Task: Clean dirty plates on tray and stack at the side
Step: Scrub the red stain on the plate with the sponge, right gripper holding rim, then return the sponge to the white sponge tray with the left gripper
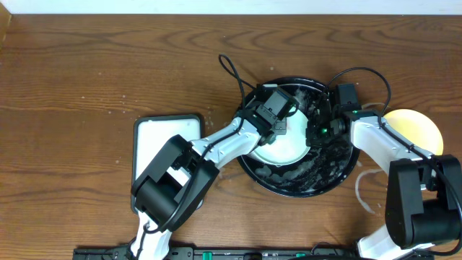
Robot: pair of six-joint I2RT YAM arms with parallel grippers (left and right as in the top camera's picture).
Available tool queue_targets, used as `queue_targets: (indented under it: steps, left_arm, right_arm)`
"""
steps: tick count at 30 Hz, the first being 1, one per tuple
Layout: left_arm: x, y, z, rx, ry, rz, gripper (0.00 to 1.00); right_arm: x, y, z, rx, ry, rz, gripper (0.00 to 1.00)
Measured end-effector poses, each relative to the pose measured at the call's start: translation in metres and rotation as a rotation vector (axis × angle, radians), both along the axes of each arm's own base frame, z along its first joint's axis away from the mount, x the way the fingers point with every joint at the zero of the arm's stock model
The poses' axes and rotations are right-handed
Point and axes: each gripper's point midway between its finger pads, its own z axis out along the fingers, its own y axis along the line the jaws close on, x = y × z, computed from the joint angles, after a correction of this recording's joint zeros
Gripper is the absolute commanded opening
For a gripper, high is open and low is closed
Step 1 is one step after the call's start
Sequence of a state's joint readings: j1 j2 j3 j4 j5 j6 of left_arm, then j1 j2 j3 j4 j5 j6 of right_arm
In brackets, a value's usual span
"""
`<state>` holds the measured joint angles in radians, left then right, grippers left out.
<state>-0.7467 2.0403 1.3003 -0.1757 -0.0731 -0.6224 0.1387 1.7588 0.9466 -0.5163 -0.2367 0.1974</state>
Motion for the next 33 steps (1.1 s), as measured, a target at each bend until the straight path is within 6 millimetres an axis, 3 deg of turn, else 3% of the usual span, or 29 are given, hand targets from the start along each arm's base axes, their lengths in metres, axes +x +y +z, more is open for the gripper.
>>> queue_targets:
  steps: [7, 13, 20, 23, 26, 30, 33]
  left_arm:
    - [-0.024, -0.028, 0.000, -0.200, 0.175, -0.026, 0.10]
    - [-0.051, -0.034, -0.002, -0.257, 0.341, -0.042, 0.10]
    - [-0.057, -0.011, -0.002, -0.238, 0.433, -0.036, 0.09]
    - [-0.048, 0.016, 0.004, -0.202, 0.431, -0.002, 0.09]
    - [-0.034, 0.047, 0.023, -0.166, 0.383, 0.044, 0.10]
    - [-0.024, 0.083, 0.082, -0.140, 0.248, 0.066, 0.11]
    - [-0.036, 0.105, 0.130, -0.133, 0.171, 0.059, 0.11]
  right_arm:
    - [0.002, 0.000, 0.000, -0.002, -0.007, 0.000, 0.01]
    - [0.002, -0.001, 0.000, -0.004, -0.008, -0.001, 0.01]
    - [0.002, -0.001, 0.000, -0.004, -0.008, 0.000, 0.01]
    - [0.002, -0.001, 0.000, -0.004, -0.007, 0.000, 0.01]
    - [0.001, -0.001, 0.000, -0.004, -0.005, 0.000, 0.01]
    - [0.001, -0.001, 0.000, -0.004, -0.004, 0.000, 0.01]
    - [0.001, -0.001, 0.000, -0.005, -0.003, -0.001, 0.01]
